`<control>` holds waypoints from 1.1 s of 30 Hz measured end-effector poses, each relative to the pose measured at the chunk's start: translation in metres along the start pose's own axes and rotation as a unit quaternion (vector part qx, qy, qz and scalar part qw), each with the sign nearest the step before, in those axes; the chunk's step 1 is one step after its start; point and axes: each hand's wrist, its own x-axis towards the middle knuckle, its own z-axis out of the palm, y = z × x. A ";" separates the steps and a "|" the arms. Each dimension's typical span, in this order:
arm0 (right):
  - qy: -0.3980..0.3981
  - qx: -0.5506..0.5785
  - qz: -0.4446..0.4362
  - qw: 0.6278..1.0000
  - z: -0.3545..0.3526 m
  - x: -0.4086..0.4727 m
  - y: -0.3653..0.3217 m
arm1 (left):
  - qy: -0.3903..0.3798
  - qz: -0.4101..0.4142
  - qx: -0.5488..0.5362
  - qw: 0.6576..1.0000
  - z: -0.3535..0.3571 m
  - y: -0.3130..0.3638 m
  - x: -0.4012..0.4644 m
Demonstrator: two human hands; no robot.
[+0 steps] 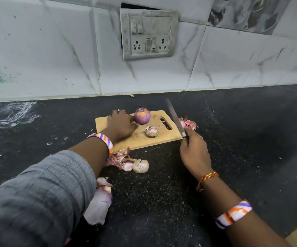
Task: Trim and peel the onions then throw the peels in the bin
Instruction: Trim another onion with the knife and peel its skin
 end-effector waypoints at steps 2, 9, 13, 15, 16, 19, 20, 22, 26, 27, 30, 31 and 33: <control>0.019 0.014 0.010 1.000 -0.001 0.003 0.006 | 0.051 0.022 -0.045 0.997 0.002 -0.003 0.005; 0.091 0.070 0.036 0.993 -0.006 0.013 0.025 | 0.119 -0.029 -0.224 0.967 -0.020 -0.033 0.027; 0.106 0.094 0.048 0.989 -0.004 0.026 0.028 | 0.131 -0.049 -0.199 0.970 -0.013 -0.042 0.047; 0.102 0.099 0.065 0.988 -0.001 0.032 0.030 | 0.106 -0.020 -0.189 0.976 -0.007 -0.042 0.054; 0.101 0.104 0.074 0.987 0.000 0.034 0.032 | 0.094 -0.005 -0.180 0.979 -0.004 -0.042 0.057; 0.112 0.107 0.103 0.983 -0.002 0.042 0.039 | 0.066 0.011 -0.141 0.988 -0.001 -0.048 0.065; 0.117 0.091 0.115 0.982 -0.004 0.045 0.042 | 0.060 0.012 -0.124 0.990 -0.001 -0.051 0.067; 0.120 0.036 0.139 0.982 -0.010 0.050 0.049 | 0.054 0.013 -0.095 0.994 -0.003 -0.055 0.069; 0.116 -0.049 0.160 0.979 -0.021 0.068 0.067 | 0.078 0.001 -0.072 0.994 -0.007 -0.056 0.068; 0.107 -0.065 0.162 0.979 -0.021 0.073 0.072 | 0.077 -0.011 -0.067 0.995 -0.009 -0.055 0.066; 0.076 -0.095 0.159 0.980 -0.020 0.087 0.083 | 0.047 -0.035 -0.040 0.997 -0.014 -0.056 0.057; 0.067 -0.098 0.155 0.981 -0.019 0.091 0.084 | 0.039 -0.038 -0.029 0.998 -0.014 -0.056 0.052; 0.049 -0.100 0.137 0.984 -0.018 0.098 0.086 | 0.044 -0.053 -0.016 0.997 -0.014 -0.055 0.041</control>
